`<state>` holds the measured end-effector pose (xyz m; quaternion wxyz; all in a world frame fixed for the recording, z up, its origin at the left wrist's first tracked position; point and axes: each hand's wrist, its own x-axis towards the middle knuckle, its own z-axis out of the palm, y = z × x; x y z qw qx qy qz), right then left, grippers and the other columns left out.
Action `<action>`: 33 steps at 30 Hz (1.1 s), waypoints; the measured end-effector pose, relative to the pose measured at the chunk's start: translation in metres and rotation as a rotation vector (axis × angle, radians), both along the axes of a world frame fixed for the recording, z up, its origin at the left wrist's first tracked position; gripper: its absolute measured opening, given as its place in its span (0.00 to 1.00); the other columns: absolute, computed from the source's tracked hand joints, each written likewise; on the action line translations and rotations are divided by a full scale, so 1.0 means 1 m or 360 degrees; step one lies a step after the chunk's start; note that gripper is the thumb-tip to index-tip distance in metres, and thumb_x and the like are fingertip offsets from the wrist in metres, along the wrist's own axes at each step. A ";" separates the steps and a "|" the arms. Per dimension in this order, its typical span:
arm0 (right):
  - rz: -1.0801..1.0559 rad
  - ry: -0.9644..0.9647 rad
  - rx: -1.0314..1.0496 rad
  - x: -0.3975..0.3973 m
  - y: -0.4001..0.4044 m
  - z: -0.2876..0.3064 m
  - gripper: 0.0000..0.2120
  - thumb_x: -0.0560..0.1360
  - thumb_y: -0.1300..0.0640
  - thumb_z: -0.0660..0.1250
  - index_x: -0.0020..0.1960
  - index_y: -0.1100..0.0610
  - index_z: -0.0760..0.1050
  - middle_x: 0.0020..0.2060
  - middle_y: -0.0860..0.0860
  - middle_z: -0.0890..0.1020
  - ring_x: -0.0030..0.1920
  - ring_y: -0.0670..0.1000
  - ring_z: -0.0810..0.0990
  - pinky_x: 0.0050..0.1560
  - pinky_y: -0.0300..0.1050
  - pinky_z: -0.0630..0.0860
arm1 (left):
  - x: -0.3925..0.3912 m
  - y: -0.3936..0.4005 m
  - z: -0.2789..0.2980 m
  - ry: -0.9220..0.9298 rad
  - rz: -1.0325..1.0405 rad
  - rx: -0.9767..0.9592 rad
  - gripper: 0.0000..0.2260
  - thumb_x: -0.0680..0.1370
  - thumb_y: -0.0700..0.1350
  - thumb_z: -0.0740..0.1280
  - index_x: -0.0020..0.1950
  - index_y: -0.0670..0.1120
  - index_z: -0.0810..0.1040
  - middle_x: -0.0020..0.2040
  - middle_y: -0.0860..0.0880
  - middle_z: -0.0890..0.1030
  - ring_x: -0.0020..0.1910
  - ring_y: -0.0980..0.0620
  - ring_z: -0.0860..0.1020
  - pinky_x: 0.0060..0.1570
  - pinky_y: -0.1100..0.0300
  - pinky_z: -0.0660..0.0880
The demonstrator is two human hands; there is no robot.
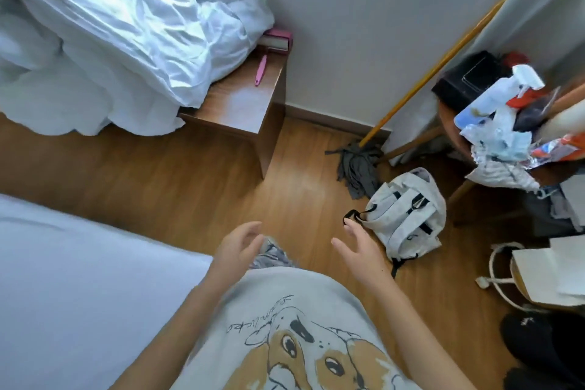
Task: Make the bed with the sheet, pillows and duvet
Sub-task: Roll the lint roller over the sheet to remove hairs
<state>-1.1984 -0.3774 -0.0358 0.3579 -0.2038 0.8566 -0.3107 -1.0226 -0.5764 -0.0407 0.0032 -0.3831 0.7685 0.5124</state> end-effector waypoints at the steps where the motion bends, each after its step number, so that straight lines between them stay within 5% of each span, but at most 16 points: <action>1: -0.0057 0.0014 -0.0023 -0.020 -0.022 0.006 0.29 0.78 0.45 0.64 0.75 0.49 0.60 0.71 0.46 0.69 0.69 0.46 0.67 0.67 0.47 0.67 | -0.023 -0.032 0.005 0.0001 -0.0054 -0.0084 0.15 0.80 0.48 0.65 0.66 0.46 0.76 0.58 0.54 0.79 0.58 0.54 0.77 0.60 0.57 0.74; 9: -0.0198 0.0090 -0.0131 -0.153 -0.178 0.030 0.25 0.79 0.47 0.63 0.73 0.51 0.63 0.68 0.48 0.72 0.67 0.47 0.70 0.66 0.47 0.67 | -0.175 -0.221 0.072 0.0251 -0.0016 -0.0355 0.14 0.81 0.48 0.63 0.66 0.49 0.75 0.59 0.56 0.78 0.56 0.61 0.76 0.57 0.67 0.71; 12: -0.0142 0.0063 -0.0082 -0.188 -0.234 0.015 0.25 0.78 0.47 0.63 0.73 0.50 0.63 0.68 0.48 0.72 0.67 0.48 0.70 0.65 0.46 0.67 | -0.202 -0.259 0.057 0.0210 0.0128 -0.0277 0.14 0.81 0.48 0.63 0.66 0.49 0.75 0.59 0.58 0.77 0.56 0.63 0.75 0.53 0.74 0.69; 20: 0.0063 -0.0021 0.0054 -0.292 -0.377 -0.027 0.26 0.78 0.46 0.64 0.73 0.51 0.63 0.69 0.50 0.72 0.67 0.50 0.71 0.66 0.47 0.68 | -0.263 -0.358 0.007 -0.0100 0.0438 -0.0001 0.12 0.81 0.47 0.62 0.64 0.50 0.76 0.56 0.57 0.78 0.52 0.69 0.73 0.52 0.72 0.70; 28: 0.0153 -0.0057 0.0119 -0.376 -0.499 -0.027 0.26 0.79 0.45 0.62 0.74 0.51 0.63 0.69 0.49 0.72 0.67 0.49 0.72 0.65 0.47 0.69 | -0.380 -0.460 0.007 -0.0129 0.0179 -0.0105 0.14 0.81 0.46 0.63 0.66 0.48 0.75 0.60 0.56 0.78 0.58 0.59 0.75 0.58 0.65 0.69; 33: -0.0143 -0.0124 0.0181 -0.393 -0.547 -0.054 0.25 0.79 0.44 0.62 0.72 0.51 0.64 0.67 0.49 0.74 0.64 0.49 0.74 0.62 0.47 0.71 | -0.461 -0.495 -0.026 -0.0243 -0.0243 -0.0098 0.17 0.81 0.48 0.63 0.70 0.47 0.72 0.66 0.51 0.76 0.63 0.55 0.74 0.63 0.59 0.70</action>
